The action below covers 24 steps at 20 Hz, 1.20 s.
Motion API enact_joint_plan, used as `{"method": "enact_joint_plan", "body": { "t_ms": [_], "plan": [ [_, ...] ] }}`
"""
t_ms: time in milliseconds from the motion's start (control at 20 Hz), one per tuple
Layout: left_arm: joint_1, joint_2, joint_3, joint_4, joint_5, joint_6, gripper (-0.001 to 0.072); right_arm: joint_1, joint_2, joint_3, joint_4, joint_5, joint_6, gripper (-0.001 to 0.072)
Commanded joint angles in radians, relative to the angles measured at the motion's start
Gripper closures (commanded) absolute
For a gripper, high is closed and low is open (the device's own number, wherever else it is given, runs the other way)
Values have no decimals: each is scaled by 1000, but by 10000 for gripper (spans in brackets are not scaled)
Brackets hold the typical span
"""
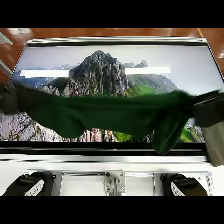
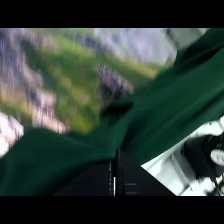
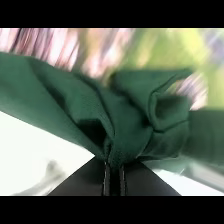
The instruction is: Fold the shirts.
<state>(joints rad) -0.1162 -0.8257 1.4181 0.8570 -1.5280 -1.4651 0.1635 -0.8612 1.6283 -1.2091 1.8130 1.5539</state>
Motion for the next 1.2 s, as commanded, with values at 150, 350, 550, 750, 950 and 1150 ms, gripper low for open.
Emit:
{"method": "enact_joint_plan", "body": {
  "t_ms": [150,350,550,750,950,1150],
  "plan": [
    [-41,206,-401,71,-85,-198,674,146,4,-401,-34,-10,60,655],
    [-41,214,-540,98,116,-197,674,163,-71,-511,-240,-209,69,655],
    [-41,83,-607,204,394,-188,673,163,-273,-511,-297,-503,69,655],
    [-42,-184,-611,177,594,-82,673,163,-470,-508,-282,-847,77,654],
    [-40,-378,-610,105,797,-65,672,163,-517,-492,-213,-1030,135,626],
    [-37,-442,-609,48,760,-64,391,163,-518,-492,-140,-992,134,118]
  ]
}}
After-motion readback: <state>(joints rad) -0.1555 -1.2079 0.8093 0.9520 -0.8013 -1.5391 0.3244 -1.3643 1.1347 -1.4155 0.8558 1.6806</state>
